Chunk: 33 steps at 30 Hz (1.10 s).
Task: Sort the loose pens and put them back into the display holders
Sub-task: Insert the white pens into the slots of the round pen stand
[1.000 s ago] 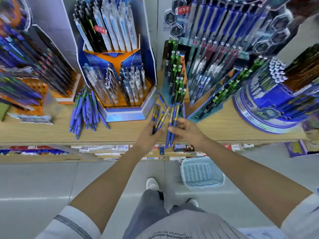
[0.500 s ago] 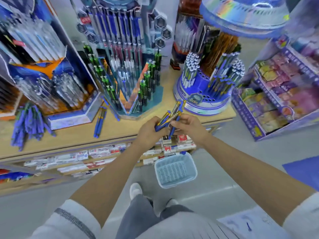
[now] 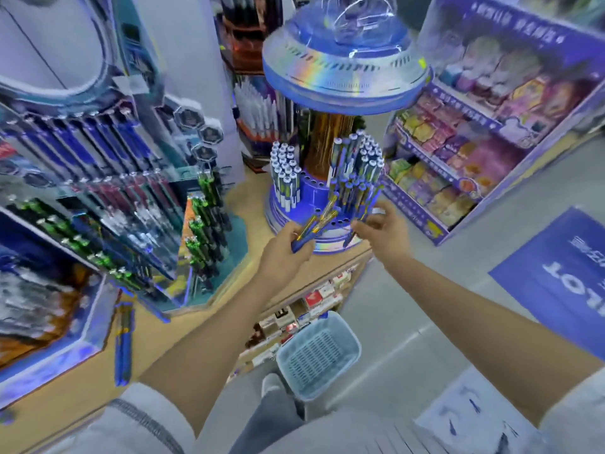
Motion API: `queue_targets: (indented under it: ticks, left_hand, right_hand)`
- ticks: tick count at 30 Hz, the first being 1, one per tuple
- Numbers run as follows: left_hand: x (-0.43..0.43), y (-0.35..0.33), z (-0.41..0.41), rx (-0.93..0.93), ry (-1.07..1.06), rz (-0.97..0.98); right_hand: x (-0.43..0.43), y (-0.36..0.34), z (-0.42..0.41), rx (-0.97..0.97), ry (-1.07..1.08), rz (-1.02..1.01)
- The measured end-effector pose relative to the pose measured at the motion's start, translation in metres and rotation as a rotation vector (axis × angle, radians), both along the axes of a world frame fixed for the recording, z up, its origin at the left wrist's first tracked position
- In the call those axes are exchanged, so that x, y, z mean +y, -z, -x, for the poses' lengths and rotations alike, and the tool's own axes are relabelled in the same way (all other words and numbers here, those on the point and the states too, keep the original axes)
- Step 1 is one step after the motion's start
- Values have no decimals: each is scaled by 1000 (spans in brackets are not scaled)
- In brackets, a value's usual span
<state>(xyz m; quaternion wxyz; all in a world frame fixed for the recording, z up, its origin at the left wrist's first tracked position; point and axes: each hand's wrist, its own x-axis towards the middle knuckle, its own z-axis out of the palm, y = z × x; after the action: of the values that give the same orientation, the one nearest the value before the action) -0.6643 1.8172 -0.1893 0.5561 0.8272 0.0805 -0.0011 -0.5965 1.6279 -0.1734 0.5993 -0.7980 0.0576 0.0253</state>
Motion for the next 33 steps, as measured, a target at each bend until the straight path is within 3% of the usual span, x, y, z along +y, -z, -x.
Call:
queue_targets:
  ticks: [10, 19, 26, 33]
  left_hand:
    - [33, 15, -48, -18, 147, -42]
    - [44, 18, -54, -19, 235, 21]
    - [39, 16, -50, 26, 285, 151]
    - [19, 5, -44, 43, 330, 245]
  right_hand:
    - [23, 1, -24, -155, 265, 213]
    - [35, 9, -24, -132, 277, 321]
    - [34, 13, -17, -43, 277, 153]
    - [23, 8, -9, 16, 65, -5]
